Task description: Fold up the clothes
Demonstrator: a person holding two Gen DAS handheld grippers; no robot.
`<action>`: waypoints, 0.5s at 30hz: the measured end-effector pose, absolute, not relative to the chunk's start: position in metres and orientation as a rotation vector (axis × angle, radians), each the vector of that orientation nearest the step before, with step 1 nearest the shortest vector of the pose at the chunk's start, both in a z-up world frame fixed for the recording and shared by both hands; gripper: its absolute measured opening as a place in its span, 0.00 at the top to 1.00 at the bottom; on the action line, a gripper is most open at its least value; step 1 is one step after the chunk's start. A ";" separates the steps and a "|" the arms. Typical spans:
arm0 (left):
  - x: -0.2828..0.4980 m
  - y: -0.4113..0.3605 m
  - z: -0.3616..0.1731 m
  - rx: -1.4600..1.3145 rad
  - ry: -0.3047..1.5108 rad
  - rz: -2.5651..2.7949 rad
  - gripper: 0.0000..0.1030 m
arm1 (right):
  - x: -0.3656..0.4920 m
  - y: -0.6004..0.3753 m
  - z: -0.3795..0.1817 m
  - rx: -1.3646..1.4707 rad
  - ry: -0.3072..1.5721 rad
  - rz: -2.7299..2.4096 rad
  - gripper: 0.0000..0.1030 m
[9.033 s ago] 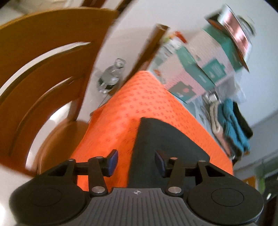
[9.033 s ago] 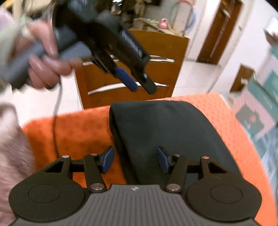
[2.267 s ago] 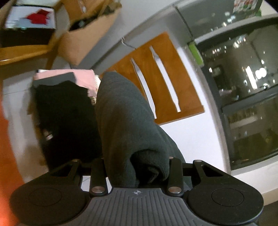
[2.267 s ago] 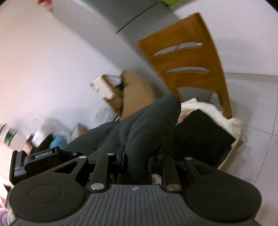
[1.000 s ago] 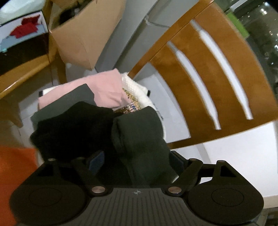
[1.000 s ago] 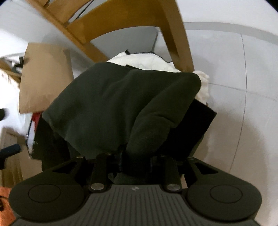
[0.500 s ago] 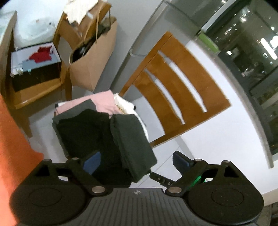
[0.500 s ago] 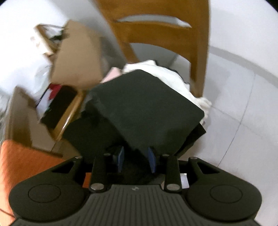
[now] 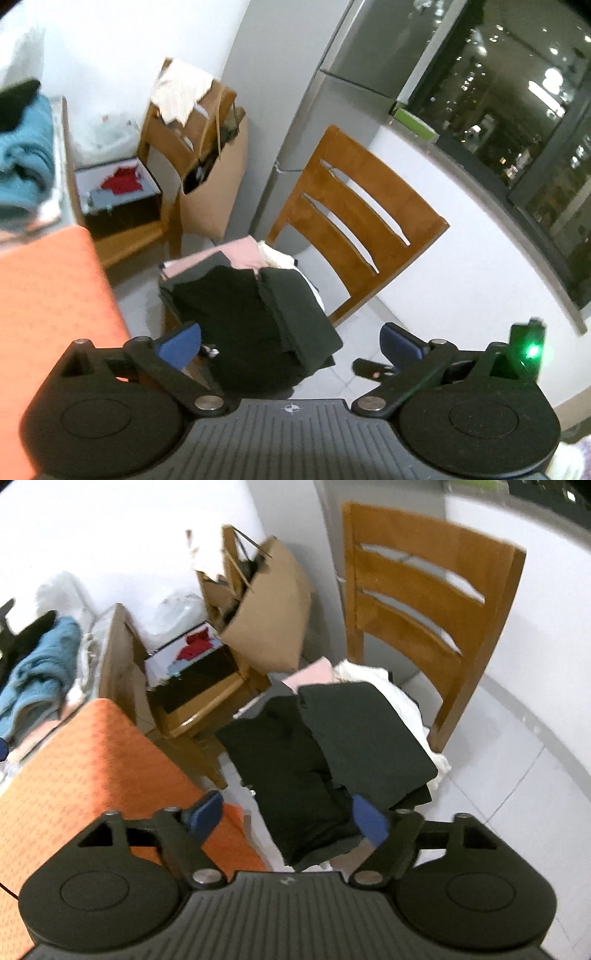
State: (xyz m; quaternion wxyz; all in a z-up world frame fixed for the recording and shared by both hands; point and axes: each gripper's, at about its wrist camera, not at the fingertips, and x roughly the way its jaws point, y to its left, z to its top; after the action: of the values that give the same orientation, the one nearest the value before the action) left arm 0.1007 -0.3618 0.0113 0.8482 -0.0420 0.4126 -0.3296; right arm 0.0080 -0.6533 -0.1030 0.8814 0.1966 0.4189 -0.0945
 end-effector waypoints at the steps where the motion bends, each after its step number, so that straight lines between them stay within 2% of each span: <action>1: 0.093 -0.354 0.015 -0.086 0.861 -0.696 0.00 | 0.003 -0.646 -0.096 0.399 0.871 -0.196 0.12; 3: 0.079 -0.340 0.020 -0.090 0.846 -0.702 0.00 | -0.008 -0.632 -0.082 0.384 0.868 -0.201 0.01; 4: 0.072 -0.333 0.022 -0.091 0.839 -0.704 0.00 | -0.014 -0.625 -0.076 0.378 0.865 -0.204 0.00; 15: 0.000 -0.268 0.039 -0.057 0.826 -0.647 0.00 | -0.073 -0.553 -0.029 0.314 0.864 -0.198 0.00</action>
State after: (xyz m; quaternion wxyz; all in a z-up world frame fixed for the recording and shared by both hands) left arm 0.0001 -0.2676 0.0389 0.8650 -0.0273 0.3943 -0.3090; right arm -0.0735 -0.5534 -0.0291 0.8915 0.1512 0.4162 -0.0956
